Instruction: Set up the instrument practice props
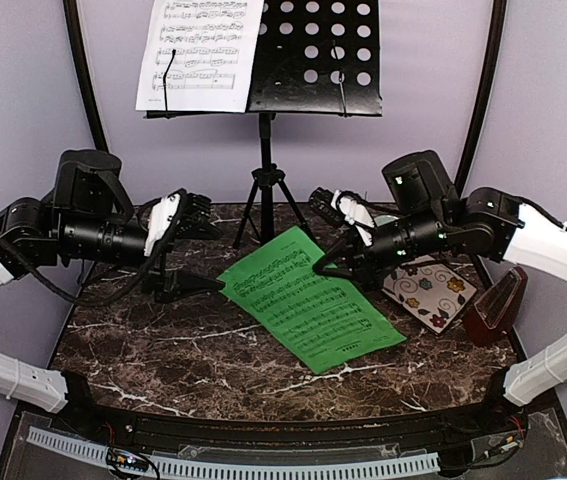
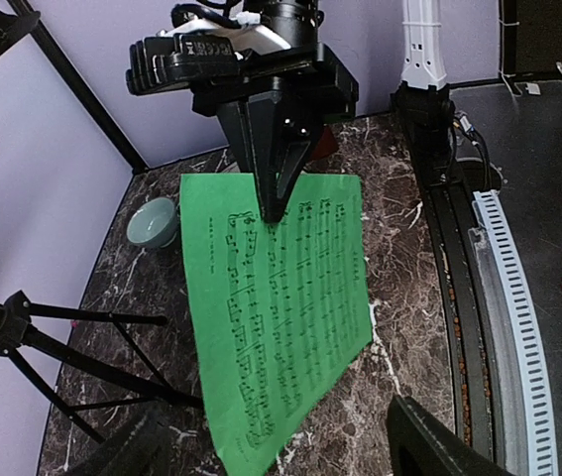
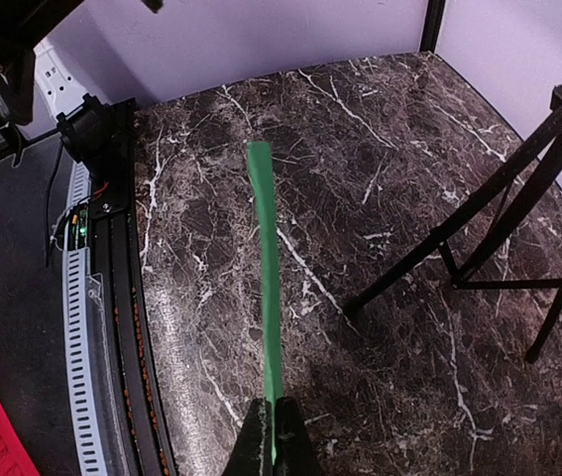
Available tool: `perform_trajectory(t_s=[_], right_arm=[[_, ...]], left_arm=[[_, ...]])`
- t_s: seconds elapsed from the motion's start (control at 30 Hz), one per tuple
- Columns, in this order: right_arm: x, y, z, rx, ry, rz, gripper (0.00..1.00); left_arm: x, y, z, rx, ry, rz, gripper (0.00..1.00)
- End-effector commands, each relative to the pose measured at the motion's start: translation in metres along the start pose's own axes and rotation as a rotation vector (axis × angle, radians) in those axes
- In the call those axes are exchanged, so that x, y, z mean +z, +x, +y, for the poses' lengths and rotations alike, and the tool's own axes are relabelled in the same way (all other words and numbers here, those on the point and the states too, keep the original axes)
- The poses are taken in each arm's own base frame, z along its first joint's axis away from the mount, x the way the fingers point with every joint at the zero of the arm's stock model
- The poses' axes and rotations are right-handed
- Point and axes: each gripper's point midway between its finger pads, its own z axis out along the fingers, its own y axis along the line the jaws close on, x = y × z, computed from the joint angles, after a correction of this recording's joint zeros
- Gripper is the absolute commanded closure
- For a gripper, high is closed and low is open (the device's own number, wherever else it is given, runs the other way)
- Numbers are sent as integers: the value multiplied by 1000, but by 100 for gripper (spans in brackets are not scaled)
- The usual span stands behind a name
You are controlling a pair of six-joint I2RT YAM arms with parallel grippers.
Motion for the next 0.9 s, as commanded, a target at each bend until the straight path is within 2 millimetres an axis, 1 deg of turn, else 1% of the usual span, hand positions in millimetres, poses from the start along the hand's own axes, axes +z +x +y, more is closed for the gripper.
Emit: perform_trajectory(t_s=[0.0, 0.1, 0.17, 0.23, 0.33, 0.43, 0.53, 0.6, 0.67, 0.7, 0.73, 0.77, 0.8, 0.83, 0.87], right_arm=[[-2, -18, 15, -106, 5, -26, 100], [4, -20, 24, -146, -1, -11, 100], [7, -19, 29, -173, -2, 3, 100], [9, -21, 34, -191, -6, 5, 100], [13, -22, 41, -212, -21, 11, 100], [15, -23, 45, -229, -26, 14, 100], [15, -26, 46, -240, -27, 2, 100], [14, -28, 47, -246, -26, -11, 100], [12, -29, 47, -251, -22, -28, 100], [11, -30, 47, -253, -20, -39, 100], [9, -31, 47, -255, -18, -52, 100], [8, -31, 47, -253, -16, -64, 100], [6, -34, 46, -252, -6, -88, 100], [4, -35, 42, -245, 24, -108, 91], [1, -36, 37, -230, 51, -131, 78]], left_arm=[[13, 7, -4, -67, 43, 20, 21], [21, -5, 1, -71, 45, -16, 21], [28, -8, 4, -71, 46, -20, 21], [37, -7, 4, -71, 66, -12, 21], [45, -5, 0, -65, 95, -18, 23], [51, -6, -5, -63, 133, -29, 28], [55, -10, -12, -62, 173, -47, 38], [58, -11, -16, -63, 189, -50, 49], [61, -11, -18, -66, 199, -52, 63], [61, -11, -18, -69, 201, -55, 73], [62, -10, -18, -76, 196, -57, 86], [62, -10, -17, -81, 188, -63, 96], [61, -11, -16, -85, 177, -74, 100], [56, -14, -13, -89, 152, -95, 100], [52, -17, -10, -90, 128, -119, 100]])
